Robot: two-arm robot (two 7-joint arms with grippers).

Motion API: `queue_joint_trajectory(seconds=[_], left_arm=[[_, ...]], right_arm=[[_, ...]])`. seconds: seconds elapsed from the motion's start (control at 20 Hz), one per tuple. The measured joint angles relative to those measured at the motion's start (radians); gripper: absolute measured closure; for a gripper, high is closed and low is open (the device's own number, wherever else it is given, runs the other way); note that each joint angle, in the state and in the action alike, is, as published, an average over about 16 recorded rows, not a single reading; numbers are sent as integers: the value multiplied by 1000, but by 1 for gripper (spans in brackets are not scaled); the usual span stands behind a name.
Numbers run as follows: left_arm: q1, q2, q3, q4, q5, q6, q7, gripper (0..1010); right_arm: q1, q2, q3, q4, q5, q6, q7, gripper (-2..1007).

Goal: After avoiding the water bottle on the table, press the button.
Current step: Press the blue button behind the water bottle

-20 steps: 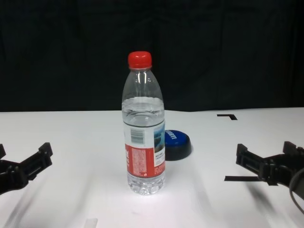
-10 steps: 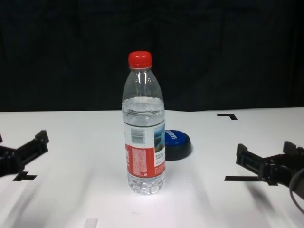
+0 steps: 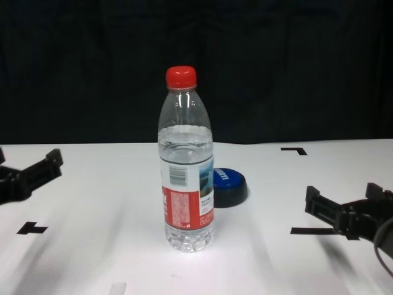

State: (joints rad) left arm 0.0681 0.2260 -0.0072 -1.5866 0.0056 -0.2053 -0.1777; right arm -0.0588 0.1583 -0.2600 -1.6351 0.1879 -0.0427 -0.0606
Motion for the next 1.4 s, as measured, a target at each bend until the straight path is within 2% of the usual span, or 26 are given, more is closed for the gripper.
queue_joint_trajectory(seconds=[0.65, 1.4], left_arm=[[-108, 32, 27, 79, 3, -6, -28, 7], [-229, 44, 75, 190, -16, -13, -63, 7]], right_arm=[[0, 0, 0, 0, 0, 0, 0, 2], [0, 0, 0, 0, 0, 0, 0, 2]])
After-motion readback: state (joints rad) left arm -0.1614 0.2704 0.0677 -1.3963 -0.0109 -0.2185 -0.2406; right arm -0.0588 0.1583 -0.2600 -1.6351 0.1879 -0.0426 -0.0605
